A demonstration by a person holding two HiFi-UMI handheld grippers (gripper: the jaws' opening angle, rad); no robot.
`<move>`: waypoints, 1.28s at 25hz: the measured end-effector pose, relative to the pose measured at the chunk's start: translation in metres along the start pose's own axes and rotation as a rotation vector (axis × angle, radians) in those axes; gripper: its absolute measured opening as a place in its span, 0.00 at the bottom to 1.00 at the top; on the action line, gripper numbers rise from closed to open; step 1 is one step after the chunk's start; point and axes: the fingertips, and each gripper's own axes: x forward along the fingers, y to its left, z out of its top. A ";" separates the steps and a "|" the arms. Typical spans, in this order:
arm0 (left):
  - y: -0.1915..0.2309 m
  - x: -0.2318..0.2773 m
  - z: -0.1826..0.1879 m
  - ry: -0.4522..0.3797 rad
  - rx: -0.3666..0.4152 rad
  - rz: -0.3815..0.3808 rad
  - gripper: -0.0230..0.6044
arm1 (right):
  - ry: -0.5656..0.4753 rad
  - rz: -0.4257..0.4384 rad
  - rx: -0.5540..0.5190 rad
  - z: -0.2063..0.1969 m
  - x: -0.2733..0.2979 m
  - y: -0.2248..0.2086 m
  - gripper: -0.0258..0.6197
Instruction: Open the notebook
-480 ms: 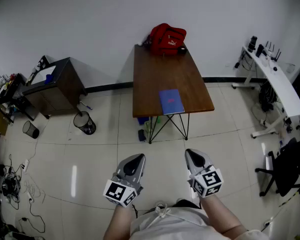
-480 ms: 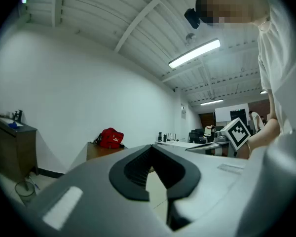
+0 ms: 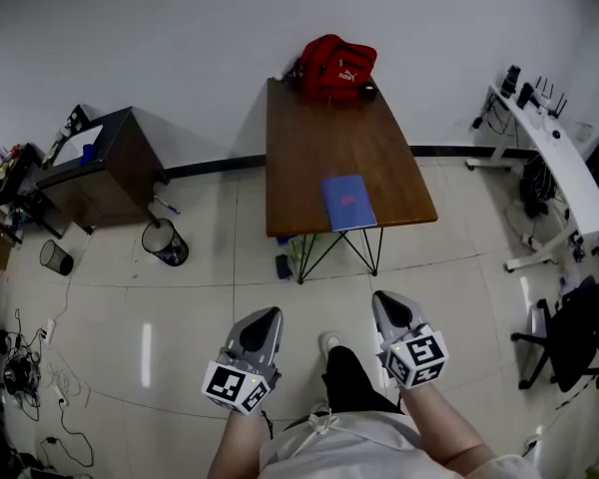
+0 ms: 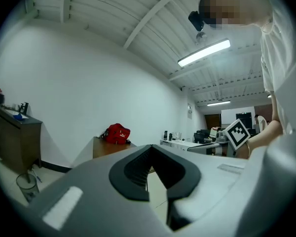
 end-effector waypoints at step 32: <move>0.178 0.271 -0.123 0.331 -0.091 0.013 0.03 | 0.450 -0.120 0.151 -0.123 0.268 -0.234 0.11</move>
